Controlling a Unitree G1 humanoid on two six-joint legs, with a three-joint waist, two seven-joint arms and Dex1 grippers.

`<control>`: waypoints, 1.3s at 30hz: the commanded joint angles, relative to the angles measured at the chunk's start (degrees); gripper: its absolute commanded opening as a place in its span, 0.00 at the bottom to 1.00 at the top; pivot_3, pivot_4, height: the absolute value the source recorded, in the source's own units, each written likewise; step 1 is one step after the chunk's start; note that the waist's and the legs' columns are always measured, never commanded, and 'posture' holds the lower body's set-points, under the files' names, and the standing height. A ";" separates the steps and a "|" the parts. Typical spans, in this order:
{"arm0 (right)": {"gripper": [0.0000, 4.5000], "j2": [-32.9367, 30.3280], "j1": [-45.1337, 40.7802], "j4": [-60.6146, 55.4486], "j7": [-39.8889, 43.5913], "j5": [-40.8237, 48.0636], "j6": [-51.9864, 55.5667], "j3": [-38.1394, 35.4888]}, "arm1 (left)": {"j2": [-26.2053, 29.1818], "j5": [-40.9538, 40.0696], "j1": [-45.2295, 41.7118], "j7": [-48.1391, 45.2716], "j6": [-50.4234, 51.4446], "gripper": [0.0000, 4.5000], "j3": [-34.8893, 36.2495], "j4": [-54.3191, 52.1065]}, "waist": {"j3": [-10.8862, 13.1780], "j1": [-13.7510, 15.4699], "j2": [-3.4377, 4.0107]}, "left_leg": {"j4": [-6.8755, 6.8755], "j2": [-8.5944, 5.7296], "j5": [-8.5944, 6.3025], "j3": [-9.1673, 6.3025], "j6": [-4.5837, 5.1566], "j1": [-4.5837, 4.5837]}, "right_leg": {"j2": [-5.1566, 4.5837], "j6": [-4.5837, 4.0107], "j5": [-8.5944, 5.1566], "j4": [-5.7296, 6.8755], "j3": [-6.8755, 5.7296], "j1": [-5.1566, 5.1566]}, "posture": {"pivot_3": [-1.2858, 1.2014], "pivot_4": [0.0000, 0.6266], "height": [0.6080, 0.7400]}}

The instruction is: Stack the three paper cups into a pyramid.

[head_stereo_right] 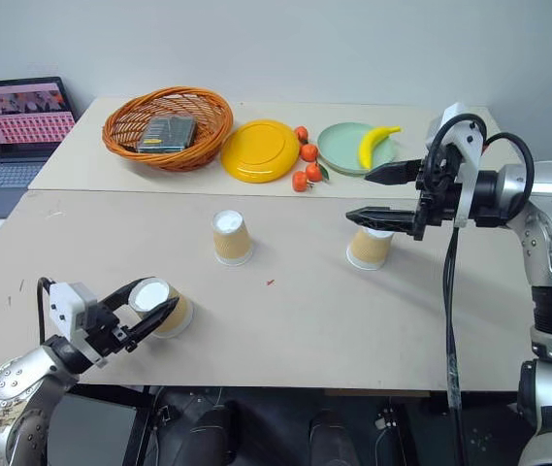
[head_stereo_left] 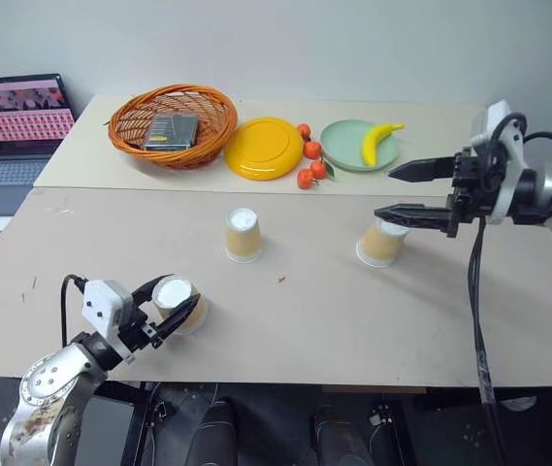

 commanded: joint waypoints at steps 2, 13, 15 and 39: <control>1.00 -1.59 1.55 -3.44 -1.32 1.37 0.29 -4.04 | 2.44 -0.60 -3.64 -1.95 0.98 0.66 -2.73 -1.87 | 0.00 0.08 0.00 | 0.00 0.00 0.00 0.00 0.00 0.00 | 0.00 0.00 0.00 0.00 0.00 0.00 | 0.52 0.24 0.94; 1.00 -0.77 10.51 -13.56 -8.43 5.61 3.49 -10.42 | 11.24 -5.33 -20.88 -12.17 13.99 0.66 -15.69 -2.90 | 0.00 0.07 0.00 | -0.05 -0.01 0.00 -0.04 0.00 -0.01 | 0.01 0.03 -0.02 0.02 -0.02 0.00 | 0.52 0.24 0.94; 1.00 -0.30 12.83 -16.52 -10.46 6.71 4.51 -12.02 | 10.95 -4.11 -27.22 -14.79 14.54 0.66 -19.10 0.29 | 0.00 0.35 -0.01 | -0.01 -0.01 0.00 -0.07 0.00 -0.01 | 0.03 0.03 -0.02 0.05 -0.03 0.01 | 0.52 0.24 0.94; 1.00 1.19 33.09 -42.86 -34.04 25.93 15.54 -28.77 | -10.05 12.13 -60.78 -25.98 -2.24 0.66 -32.74 40.48 | 0.00 0.65 -0.02 | 0.11 -0.18 0.03 -0.27 0.04 -0.23 | -0.02 0.11 -0.04 0.05 -0.12 0.03 | 0.52 0.24 0.94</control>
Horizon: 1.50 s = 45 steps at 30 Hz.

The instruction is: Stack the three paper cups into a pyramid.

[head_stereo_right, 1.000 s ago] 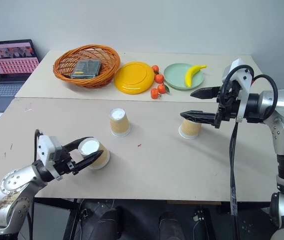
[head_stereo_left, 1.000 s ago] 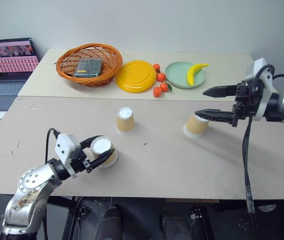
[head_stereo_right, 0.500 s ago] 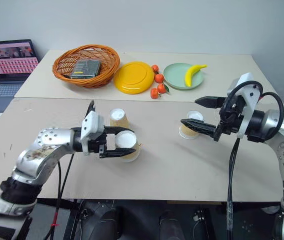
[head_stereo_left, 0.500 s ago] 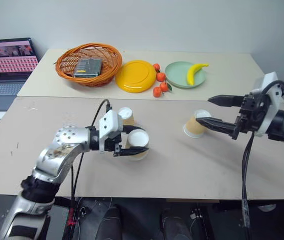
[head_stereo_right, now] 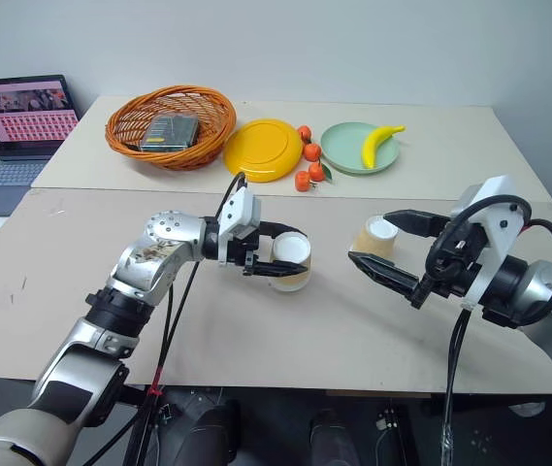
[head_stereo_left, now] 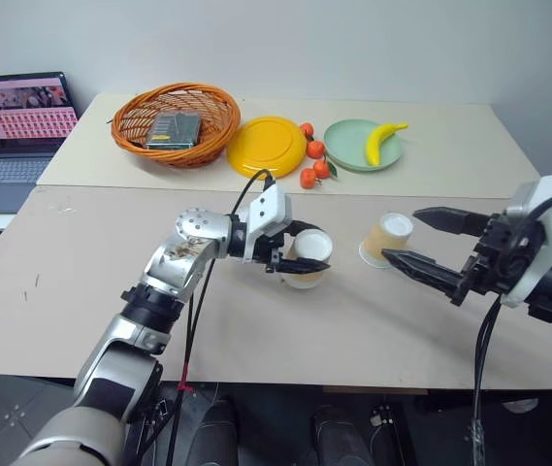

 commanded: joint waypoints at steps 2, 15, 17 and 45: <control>1.00 -2.11 -0.36 -2.01 -2.97 3.58 0.64 -3.03 | -2.30 1.43 -1.77 -0.84 -3.40 0.66 0.21 2.54 | 0.00 -0.01 0.00 | 0.00 0.00 0.00 -0.01 0.00 0.00 | 0.00 0.00 0.00 0.00 0.00 0.00 | 0.52 0.24 0.94; 1.00 -5.90 -0.33 -1.04 -6.21 7.98 0.39 -3.16 | -4.34 5.97 -0.22 0.53 -6.46 0.66 0.32 7.46 | 0.00 -0.04 0.00 | 0.01 -0.02 0.01 -0.04 0.01 0.00 | 0.00 0.00 0.00 0.03 0.00 0.00 | 0.52 0.24 0.94; 1.00 -6.26 -0.51 -0.63 -6.15 7.97 0.14 -2.90 | -4.42 6.44 0.11 0.64 -6.57 0.66 0.39 7.30 | 0.00 -0.01 0.00 | 0.01 -0.02 0.01 -0.04 0.01 -0.01 | 0.00 0.00 0.00 0.03 -0.01 0.01 | 0.52 0.24 0.94; 1.00 -8.45 -0.10 1.33 -2.09 7.12 -0.30 -2.02 | -1.94 -2.26 -1.49 2.10 9.13 0.99 7.99 -8.59 | 0.00 -0.22 0.00 | 0.02 -0.01 0.01 -0.06 0.01 -0.02 | 0.00 0.01 0.00 0.05 -0.03 0.02 | 0.52 0.24 0.94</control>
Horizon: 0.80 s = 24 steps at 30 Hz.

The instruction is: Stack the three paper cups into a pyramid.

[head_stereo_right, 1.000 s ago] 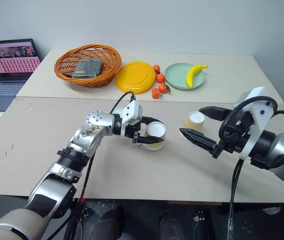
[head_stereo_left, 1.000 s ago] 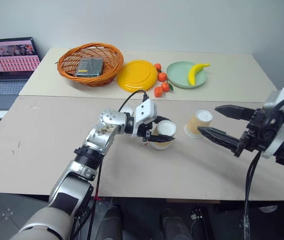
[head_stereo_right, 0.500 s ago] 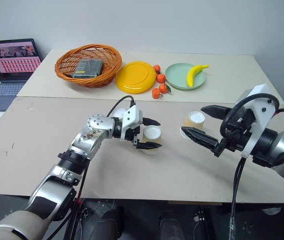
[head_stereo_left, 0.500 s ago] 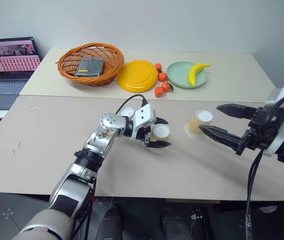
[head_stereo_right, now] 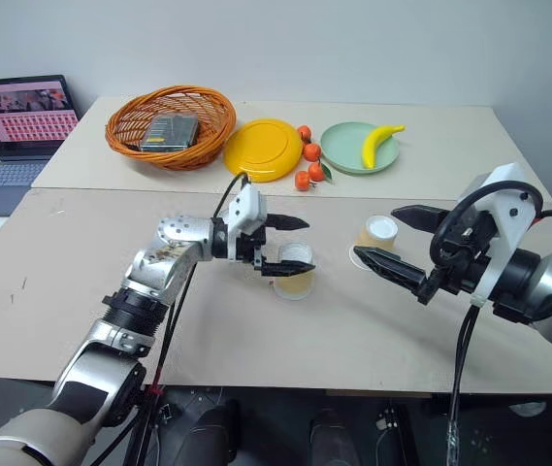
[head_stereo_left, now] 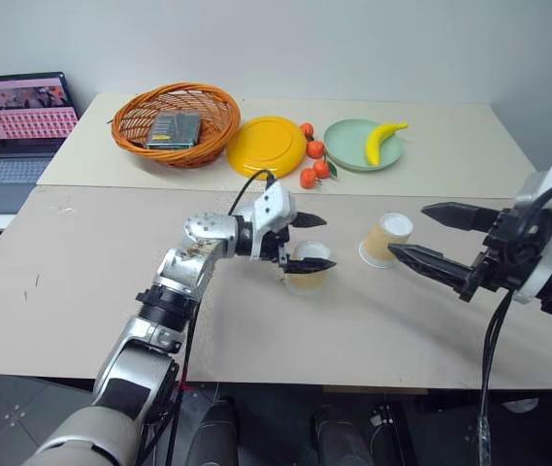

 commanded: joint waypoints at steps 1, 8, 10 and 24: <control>1.00 -1.62 0.00 0.61 2.15 -0.15 -1.33 -0.99 | 2.00 -4.02 -1.89 0.96 5.11 0.99 3.31 -7.07 | 0.00 -0.03 0.00 | 0.01 0.00 0.00 0.00 0.00 0.00 | 0.00 0.00 0.00 0.00 0.00 0.00 | 0.52 0.24 0.94; 1.00 -4.90 0.52 6.03 11.39 -3.87 -4.07 -0.32 | 8.98 -13.17 -0.29 2.96 17.48 0.99 10.92 -17.46 | 0.00 -0.63 0.00 | 0.07 0.01 0.00 0.00 0.00 0.01 | 0.00 0.01 0.00 0.05 0.01 0.00 | 0.52 0.24 0.94; 1.00 -5.63 -0.95 8.95 14.82 -5.90 -6.13 2.33 | 12.67 -13.00 1.62 4.52 19.18 0.99 12.50 -20.74 | 0.00 -0.71 0.00 | 0.06 0.02 0.00 0.00 0.00 0.02 | 0.01 0.02 -0.01 0.03 0.00 0.01 | 0.52 0.24 0.94; 1.00 0.29 -23.09 27.52 28.66 -18.93 -15.29 24.37 | 21.89 -10.08 28.33 17.45 12.95 0.99 25.71 -34.81 | 0.01 -0.47 -0.01 | 0.04 0.04 0.00 0.05 -0.01 0.08 | -0.01 0.00 0.00 0.04 0.02 0.00 | 0.52 0.24 0.94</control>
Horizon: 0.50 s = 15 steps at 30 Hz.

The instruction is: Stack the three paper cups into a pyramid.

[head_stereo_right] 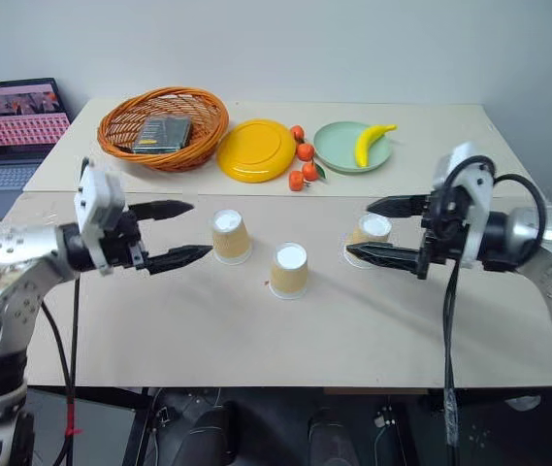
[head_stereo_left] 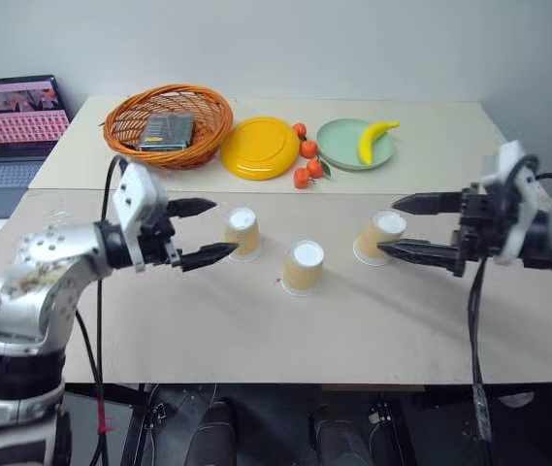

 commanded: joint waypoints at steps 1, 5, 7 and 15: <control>1.00 0.75 -3.34 1.65 2.13 -2.10 -1.84 0.89 | -2.34 1.91 3.42 5.22 -6.06 0.99 3.10 -2.08 | 0.00 0.64 -0.01 | 0.00 0.01 0.00 -0.01 0.00 0.00 | 0.00 0.00 0.00 -0.02 -0.01 0.00 | 0.52 0.24 0.94; 1.00 0.63 -5.01 2.58 3.59 -3.01 -1.25 1.10 | -8.28 4.61 9.60 12.11 -11.54 0.99 3.18 -1.26 | 0.00 0.99 0.00 | 0.03 -0.01 0.00 0.01 0.00 -0.05 | -0.02 -0.01 0.01 -0.07 -0.01 0.00 | 0.52 0.24 0.94; 1.00 0.07 -5.25 2.38 4.06 -3.14 -0.65 0.60 | -10.78 6.26 11.13 14.20 -14.38 0.99 1.89 0.21 | 0.00 1.03 -0.01 | 0.02 -0.02 0.00 0.01 0.00 -0.06 | -0.02 -0.01 0.01 -0.05 0.01 -0.01 | 0.52 0.24 0.94; 1.00 -3.44 -2.23 -2.46 2.51 -1.21 3.41 -4.68 | -18.26 12.53 9.14 19.65 -24.19 0.99 -4.30 9.42 | -0.01 1.95 -0.02 | 0.09 -0.02 0.00 0.00 0.00 -0.05 | 0.00 -0.01 0.03 -0.02 -0.01 -0.01 | 0.52 0.24 0.94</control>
